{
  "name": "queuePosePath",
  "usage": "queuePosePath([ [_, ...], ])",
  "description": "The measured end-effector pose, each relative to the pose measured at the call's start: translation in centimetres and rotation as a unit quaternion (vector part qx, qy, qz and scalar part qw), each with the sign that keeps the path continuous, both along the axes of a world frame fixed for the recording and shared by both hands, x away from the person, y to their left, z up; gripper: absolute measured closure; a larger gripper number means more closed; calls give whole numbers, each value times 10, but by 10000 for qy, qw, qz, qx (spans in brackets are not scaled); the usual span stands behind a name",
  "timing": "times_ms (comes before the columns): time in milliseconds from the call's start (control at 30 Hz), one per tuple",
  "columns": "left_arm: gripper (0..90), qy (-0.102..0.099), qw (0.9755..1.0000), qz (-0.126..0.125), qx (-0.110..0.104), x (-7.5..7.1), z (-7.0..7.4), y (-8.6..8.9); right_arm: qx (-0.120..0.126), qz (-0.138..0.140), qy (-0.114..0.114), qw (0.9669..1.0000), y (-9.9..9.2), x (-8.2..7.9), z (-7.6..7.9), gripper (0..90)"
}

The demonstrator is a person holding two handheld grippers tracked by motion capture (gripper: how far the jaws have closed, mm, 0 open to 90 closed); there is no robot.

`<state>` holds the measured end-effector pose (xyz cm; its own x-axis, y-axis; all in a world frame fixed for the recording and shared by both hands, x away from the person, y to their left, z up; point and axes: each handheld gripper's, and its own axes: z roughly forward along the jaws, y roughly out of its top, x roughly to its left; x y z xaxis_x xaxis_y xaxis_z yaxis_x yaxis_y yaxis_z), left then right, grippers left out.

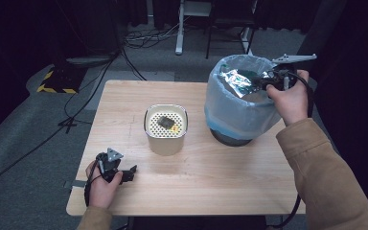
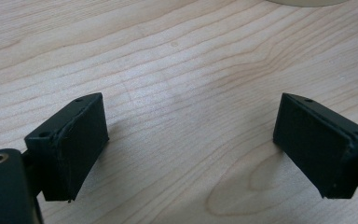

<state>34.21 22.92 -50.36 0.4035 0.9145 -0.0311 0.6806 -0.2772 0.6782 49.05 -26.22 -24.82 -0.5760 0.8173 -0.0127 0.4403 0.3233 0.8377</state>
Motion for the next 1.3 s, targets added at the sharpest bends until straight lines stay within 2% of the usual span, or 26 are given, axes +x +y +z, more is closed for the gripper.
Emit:
queuePosePath([
  [100,103,1,10000,-3,0,0,0,0,23,28,42,10000,1,0,-2,866],
  [133,103,-6,10000,-3,4,0,0,0,-9,-21,46,10000,3,1,-3,672],
  [167,103,-6,10000,-3,4,0,0,0,-9,-21,46,10000,3,1,-3,672],
  [200,103,1,10000,-2,0,0,0,0,-32,-126,-49,9999,3,0,-3,561],
  [267,103,-6,10000,0,2,0,0,0,-14,-170,-72,9998,2,0,-2,535],
  [300,103,-6,10000,-1,4,0,0,0,72,-231,-156,9996,0,-2,0,481],
  [633,103,-4,10000,-4,1,0,0,0,174,-141,-402,9989,-5,-16,9,415],
  [767,103,-1,10000,-5,-4,0,0,0,263,-81,-477,9985,-11,-26,14,385],
  [833,103,0,10000,3,4,-1,0,1,370,-5,-526,9979,-18,-38,20,368],
  [900,103,-2,10000,5,4,-1,0,1,401,15,-532,9978,-19,-41,21,367],
  [1167,103,4,10000,-73,11,-4,0,7,630,220,-482,9966,-42,-72,24,332],
  [1300,104,-10,9999,-99,18,-7,0,10,613,246,-508,9965,-50,-80,22,322],
])
